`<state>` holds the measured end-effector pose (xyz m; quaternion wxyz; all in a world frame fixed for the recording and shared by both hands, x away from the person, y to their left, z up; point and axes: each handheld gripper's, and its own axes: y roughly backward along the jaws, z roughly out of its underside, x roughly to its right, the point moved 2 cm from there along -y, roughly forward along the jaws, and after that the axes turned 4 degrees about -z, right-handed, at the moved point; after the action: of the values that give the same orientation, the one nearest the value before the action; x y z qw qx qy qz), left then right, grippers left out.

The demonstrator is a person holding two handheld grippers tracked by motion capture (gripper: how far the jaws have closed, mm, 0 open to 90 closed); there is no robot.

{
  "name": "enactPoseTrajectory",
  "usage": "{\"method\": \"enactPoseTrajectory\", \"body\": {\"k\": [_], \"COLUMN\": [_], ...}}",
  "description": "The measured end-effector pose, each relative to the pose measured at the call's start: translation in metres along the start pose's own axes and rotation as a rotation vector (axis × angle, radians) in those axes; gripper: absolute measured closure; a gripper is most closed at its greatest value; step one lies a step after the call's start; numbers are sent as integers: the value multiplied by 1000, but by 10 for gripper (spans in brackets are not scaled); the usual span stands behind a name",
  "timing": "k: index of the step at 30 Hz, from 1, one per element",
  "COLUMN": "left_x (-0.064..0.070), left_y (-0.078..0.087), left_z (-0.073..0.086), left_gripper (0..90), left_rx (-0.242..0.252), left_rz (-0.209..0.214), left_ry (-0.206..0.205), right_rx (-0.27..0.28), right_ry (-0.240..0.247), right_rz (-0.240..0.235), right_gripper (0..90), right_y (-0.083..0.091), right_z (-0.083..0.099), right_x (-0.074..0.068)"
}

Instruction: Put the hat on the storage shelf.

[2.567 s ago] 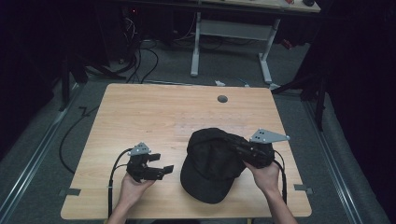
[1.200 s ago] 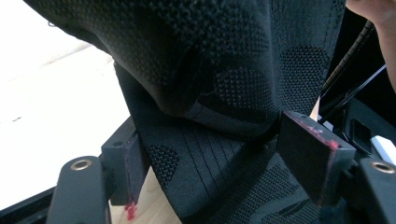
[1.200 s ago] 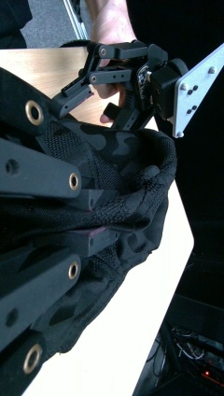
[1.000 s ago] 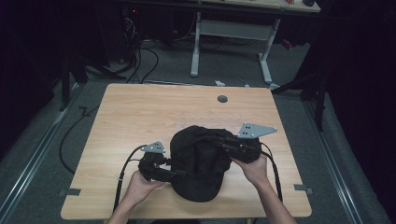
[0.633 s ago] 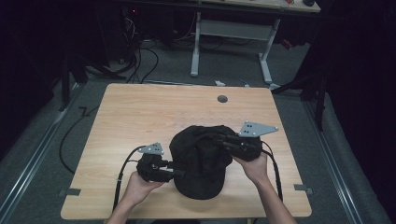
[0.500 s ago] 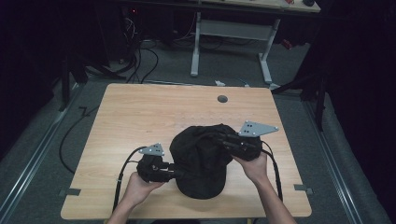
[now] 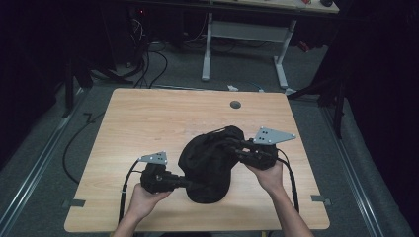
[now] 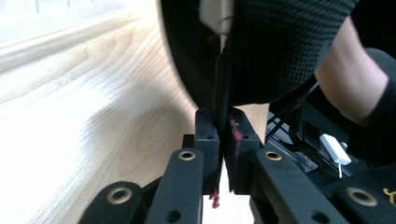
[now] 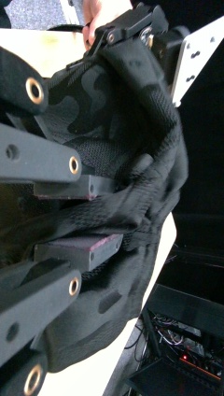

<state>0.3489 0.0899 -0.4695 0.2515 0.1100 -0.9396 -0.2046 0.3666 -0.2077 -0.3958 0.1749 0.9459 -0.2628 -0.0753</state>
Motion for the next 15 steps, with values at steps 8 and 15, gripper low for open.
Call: {"method": "enactPoseTrajectory", "body": {"k": [8, 15], "left_x": [5, 7], "left_y": [9, 11], "left_z": [-3, -5], "left_gripper": [866, 867], "left_rx": [60, 72], "left_rz": [-19, -31], "left_ry": [-24, -34], "right_rx": [30, 35], "right_ry": [-37, -23], "right_rz": [2, 51], "right_gripper": [601, 444], "right_y": [5, 7], "right_z": [-1, -1], "right_x": [4, 2]}}
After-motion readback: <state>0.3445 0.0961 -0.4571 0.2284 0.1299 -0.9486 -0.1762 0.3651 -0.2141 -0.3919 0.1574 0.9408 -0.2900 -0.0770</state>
